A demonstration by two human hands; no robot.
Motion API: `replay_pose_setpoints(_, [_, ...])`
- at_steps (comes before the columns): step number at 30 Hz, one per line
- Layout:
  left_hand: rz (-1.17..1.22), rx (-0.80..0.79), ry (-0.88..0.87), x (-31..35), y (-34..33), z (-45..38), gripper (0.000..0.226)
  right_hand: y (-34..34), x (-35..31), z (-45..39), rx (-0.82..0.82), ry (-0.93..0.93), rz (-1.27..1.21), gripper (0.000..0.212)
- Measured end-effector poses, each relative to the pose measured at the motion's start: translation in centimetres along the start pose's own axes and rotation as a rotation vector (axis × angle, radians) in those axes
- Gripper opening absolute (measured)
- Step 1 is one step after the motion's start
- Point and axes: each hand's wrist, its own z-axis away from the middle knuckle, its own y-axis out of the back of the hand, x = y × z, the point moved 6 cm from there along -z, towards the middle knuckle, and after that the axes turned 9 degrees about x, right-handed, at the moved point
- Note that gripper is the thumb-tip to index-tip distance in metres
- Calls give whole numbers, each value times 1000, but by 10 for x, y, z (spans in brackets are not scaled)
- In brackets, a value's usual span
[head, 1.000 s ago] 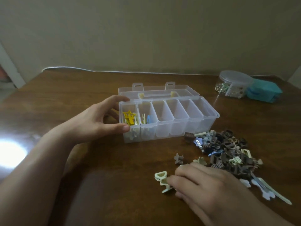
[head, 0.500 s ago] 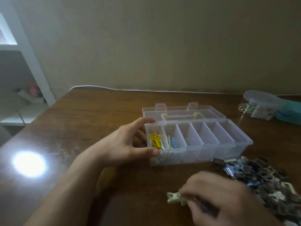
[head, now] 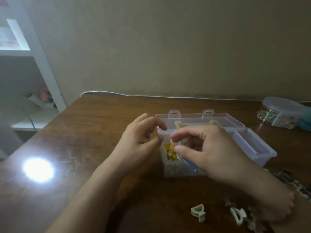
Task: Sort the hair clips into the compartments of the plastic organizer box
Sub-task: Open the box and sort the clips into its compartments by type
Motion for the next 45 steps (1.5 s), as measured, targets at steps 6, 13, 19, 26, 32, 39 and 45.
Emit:
replay_pose_setpoints(6, [-63, -179, -66, 9, -17, 8, 25, 46, 25, -8, 337, -95, -282, 15])
replay_pose_setpoints(13, [-176, -65, -211, 7, -13, 5, 19, 14, 23, -15, 290, 19, 84, 12])
replay_pose_setpoints(19, [-203, -71, -274, 15, -16, 8, 27, 37, 23, -13, 303, 80, 135, 19])
replay_pose_setpoints(26, [-321, -262, -209, 12, -35, 14, 64, 127, 38, 6, 414, 135, -15, 14])
replay_pose_setpoints(32, [-309, -206, -262, 7, -27, 11, 66, 110, 80, 44, -366, -133, 468, 19])
replay_pose_setpoints(39, [-218, -201, -209, -3, -18, 10, 76, 74, 67, 47, -363, -93, 887, 32])
replay_pose_setpoints(45, [-239, -211, -252, 1, -24, 12, 69, 55, 64, 52, -445, 6, 847, 20])
